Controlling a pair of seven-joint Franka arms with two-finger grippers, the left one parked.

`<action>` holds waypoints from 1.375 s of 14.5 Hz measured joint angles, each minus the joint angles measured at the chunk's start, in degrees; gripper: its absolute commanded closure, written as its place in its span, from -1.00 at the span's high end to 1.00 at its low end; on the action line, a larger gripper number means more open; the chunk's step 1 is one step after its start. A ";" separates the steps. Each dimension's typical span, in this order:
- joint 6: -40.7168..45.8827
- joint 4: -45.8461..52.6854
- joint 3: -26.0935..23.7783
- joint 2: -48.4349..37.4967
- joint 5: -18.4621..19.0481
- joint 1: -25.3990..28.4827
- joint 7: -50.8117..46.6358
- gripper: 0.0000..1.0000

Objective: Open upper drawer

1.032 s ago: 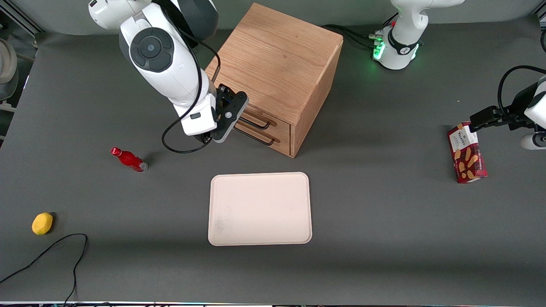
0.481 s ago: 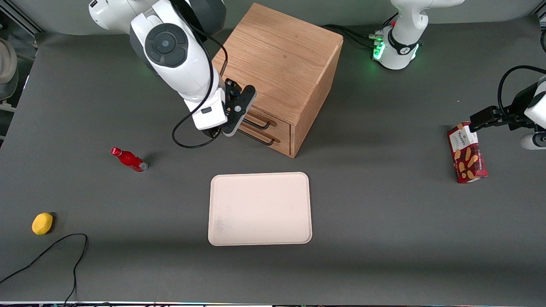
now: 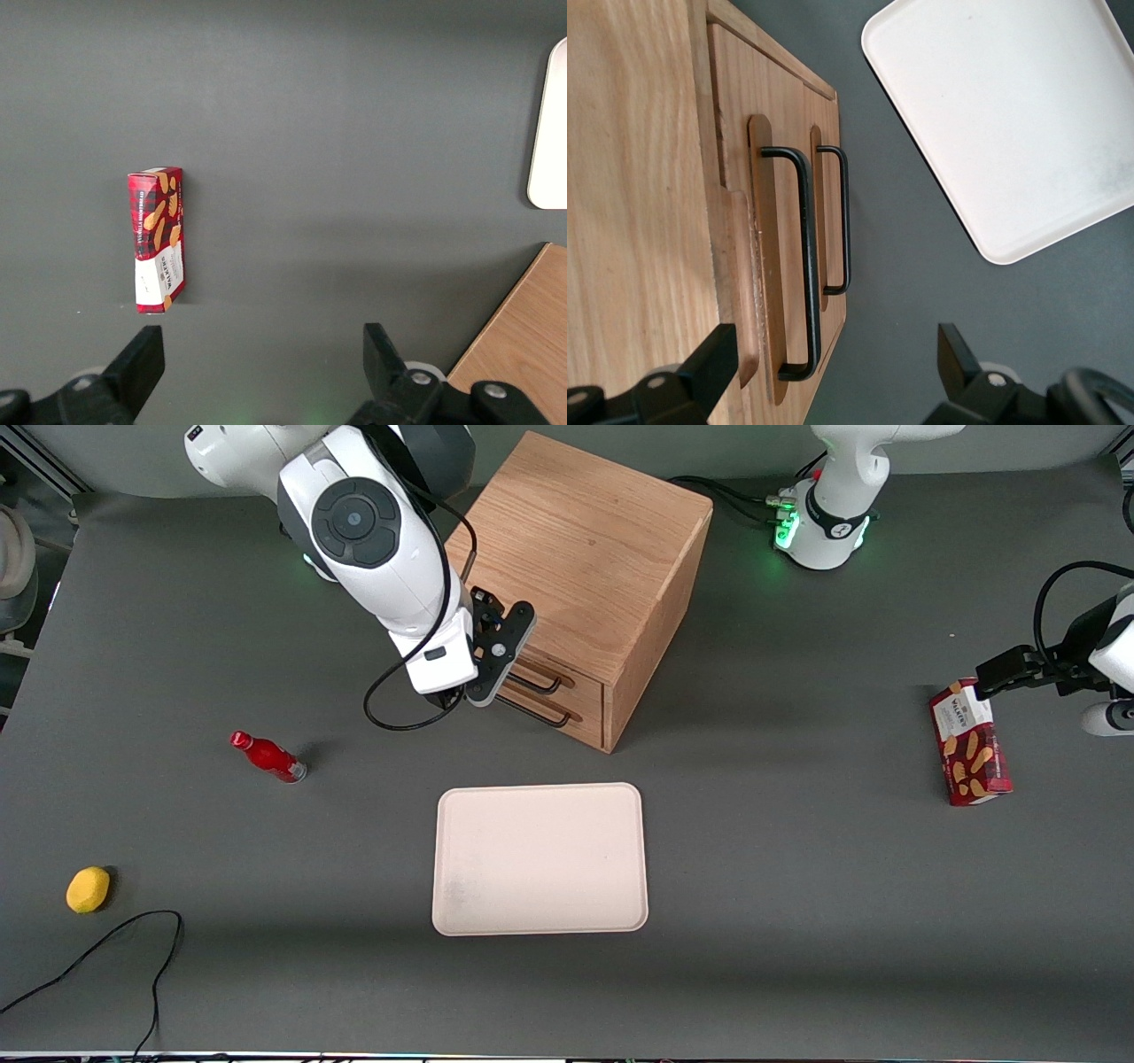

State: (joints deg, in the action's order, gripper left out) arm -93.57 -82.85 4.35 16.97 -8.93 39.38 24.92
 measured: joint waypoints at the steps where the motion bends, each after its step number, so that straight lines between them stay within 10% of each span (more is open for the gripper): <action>1: -0.03 -0.33 0.00 0.00 0.00 0.00 0.00 1.00; 20: -9.85 -9.19 0.10 -0.42 0.00 0.07 0.12 1.00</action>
State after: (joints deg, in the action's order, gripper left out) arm -103.41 -92.04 4.45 16.56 -8.93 39.45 25.04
